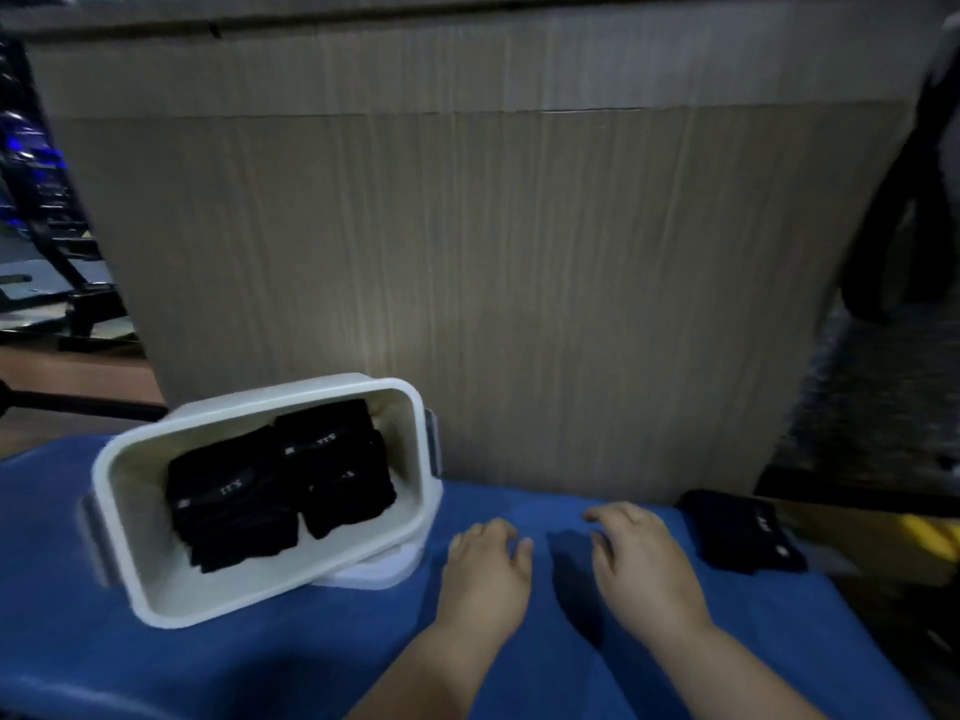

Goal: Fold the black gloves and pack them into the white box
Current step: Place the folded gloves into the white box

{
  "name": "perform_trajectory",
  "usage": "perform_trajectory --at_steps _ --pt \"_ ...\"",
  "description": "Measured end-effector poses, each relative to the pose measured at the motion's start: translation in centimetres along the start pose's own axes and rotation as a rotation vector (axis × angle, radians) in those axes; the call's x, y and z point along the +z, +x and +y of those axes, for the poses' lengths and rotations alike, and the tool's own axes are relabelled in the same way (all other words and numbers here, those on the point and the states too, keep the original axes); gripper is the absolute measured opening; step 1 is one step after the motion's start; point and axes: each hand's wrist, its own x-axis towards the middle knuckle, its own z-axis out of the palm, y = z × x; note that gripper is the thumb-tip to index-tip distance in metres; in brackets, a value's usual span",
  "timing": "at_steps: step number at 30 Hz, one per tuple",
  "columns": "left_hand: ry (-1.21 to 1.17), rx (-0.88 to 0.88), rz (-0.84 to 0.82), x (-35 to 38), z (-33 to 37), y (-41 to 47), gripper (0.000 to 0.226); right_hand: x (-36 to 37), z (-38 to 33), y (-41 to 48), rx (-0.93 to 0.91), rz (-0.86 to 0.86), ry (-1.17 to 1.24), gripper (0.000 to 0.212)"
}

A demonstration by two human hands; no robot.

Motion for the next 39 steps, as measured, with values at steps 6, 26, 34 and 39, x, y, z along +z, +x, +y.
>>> perform_trajectory --at_steps 6,26,34,39 --pt "-0.050 0.025 -0.151 6.5 4.9 0.9 0.032 -3.4 7.7 -1.3 0.219 0.063 -0.129 0.031" --pt "-0.002 -0.073 -0.355 14.0 15.4 4.5 0.050 -4.0 15.5 -1.0 0.469 -0.087 -0.027 0.043" --pt "-0.235 -0.198 -0.266 13.0 15.2 4.5 0.046 -3.8 14.4 -1.6 0.395 -0.026 0.082 0.035" --pt "-0.454 -0.277 -0.190 11.8 13.9 4.2 0.039 -4.1 13.1 -1.4 0.400 -0.054 0.208 0.028"
